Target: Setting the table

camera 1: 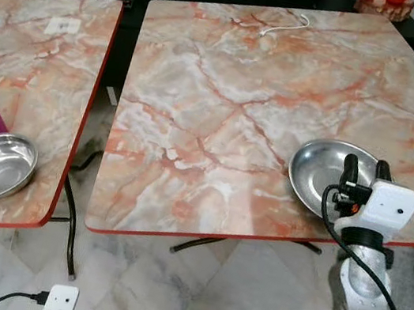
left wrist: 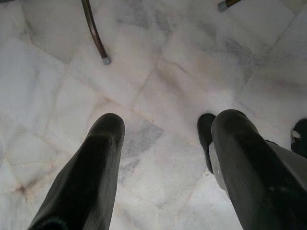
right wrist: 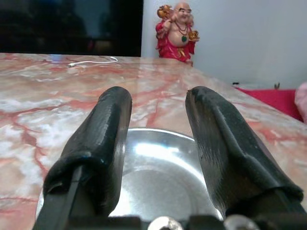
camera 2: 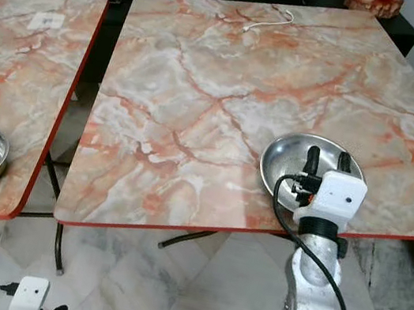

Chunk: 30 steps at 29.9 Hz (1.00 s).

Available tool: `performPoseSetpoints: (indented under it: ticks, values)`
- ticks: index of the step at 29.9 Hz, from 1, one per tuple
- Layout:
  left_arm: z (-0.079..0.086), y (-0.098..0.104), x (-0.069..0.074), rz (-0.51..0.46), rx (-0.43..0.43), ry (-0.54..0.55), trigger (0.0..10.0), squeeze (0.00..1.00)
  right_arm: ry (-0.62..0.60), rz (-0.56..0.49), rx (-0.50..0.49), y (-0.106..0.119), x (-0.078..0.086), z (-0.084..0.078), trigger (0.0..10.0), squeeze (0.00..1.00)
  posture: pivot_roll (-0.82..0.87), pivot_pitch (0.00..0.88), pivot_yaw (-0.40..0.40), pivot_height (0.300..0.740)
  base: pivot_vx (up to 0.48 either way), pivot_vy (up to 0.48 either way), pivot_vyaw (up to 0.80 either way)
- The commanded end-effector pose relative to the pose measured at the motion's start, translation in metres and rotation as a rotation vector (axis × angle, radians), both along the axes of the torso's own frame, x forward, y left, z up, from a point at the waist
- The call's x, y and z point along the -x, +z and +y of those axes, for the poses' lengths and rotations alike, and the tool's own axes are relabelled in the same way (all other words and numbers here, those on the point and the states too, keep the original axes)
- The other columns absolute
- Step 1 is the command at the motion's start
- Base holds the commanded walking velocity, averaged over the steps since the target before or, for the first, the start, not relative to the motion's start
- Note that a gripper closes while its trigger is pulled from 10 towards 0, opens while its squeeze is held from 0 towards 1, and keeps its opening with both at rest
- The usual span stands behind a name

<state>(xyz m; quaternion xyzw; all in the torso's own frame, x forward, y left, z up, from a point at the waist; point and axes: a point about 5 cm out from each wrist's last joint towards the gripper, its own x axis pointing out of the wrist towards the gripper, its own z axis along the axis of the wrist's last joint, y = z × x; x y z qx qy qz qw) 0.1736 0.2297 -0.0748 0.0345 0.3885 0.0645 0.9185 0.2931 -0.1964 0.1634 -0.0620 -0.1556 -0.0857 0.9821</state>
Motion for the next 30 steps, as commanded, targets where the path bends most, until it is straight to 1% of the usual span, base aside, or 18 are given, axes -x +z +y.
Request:
performPoseSetpoints:
  ticks: [1,4,6,11,15,19,20,21,25,27,30]
  values:
    - [0.008,-0.005,0.012,0.049,-0.015,0.018,10.0,0.0,0.035,0.008,0.019,0.0,0.004,0.002,10.0,0.0,-0.13,0.098,0.042,0.74,0.0,0.0,0.0]
    - [0.011,-0.004,0.014,0.053,-0.012,0.032,10.0,0.0,0.05,0.013,0.026,-0.002,0.004,0.006,10.0,0.0,-0.13,0.086,0.041,0.74,0.0,0.0,0.0]
    - [0.013,-0.004,0.014,0.056,-0.011,0.039,10.0,0.0,0.068,0.01,0.024,-0.002,0.003,0.009,10.0,0.0,-0.13,0.069,0.04,0.74,0.0,0.0,0.52]
    - [0.016,-0.004,0.015,0.062,-0.011,0.042,10.0,0.0,0.094,-0.003,0.028,0.001,-0.001,0.017,10.0,0.0,-0.13,0.047,0.034,0.74,0.0,0.454,0.8]
    - [0.015,-0.003,0.013,0.053,-0.004,0.044,10.0,0.0,0.07,-0.034,-0.011,0.008,-0.006,0.012,10.0,0.0,-0.12,0.039,0.037,0.74,0.0,0.48,0.0]
    - [0.015,-0.003,0.013,0.054,-0.004,0.043,10.0,0.0,0.069,-0.031,-0.009,0.007,-0.006,0.013,10.0,0.0,-0.12,0.035,0.038,0.74,0.0,0.48,0.0]
    - [0.015,-0.003,0.012,0.052,-0.005,0.043,10.0,0.0,0.053,-0.036,-0.041,0.009,-0.008,0.012,10.0,0.0,-0.12,0.058,0.037,0.74,0.0,0.48,0.0]
    - [0.014,-0.003,0.011,0.05,-0.004,0.044,10.0,0.0,0.048,-0.04,-0.051,0.01,-0.009,0.012,10.0,0.0,-0.12,0.061,0.037,0.74,0.0,0.48,0.0]
    - [0.013,-0.002,0.009,0.042,-0.002,0.044,10.0,0.0,0.047,-0.055,-0.061,0.014,-0.01,0.016,10.0,0.0,-0.11,0.089,0.046,0.74,0.0,0.48,0.0]
    - [0.013,-0.002,0.008,0.043,-0.003,0.045,10.0,0.0,0.05,-0.052,-0.068,0.012,-0.01,0.02,10.0,0.0,-0.11,0.101,0.05,0.74,0.0,0.48,0.0]
    - [0.013,-0.002,0.008,0.044,-0.005,0.046,10.0,0.0,0.051,-0.05,-0.073,0.011,-0.01,0.023,10.0,0.0,-0.11,0.107,0.052,0.74,0.0,0.48,0.0]
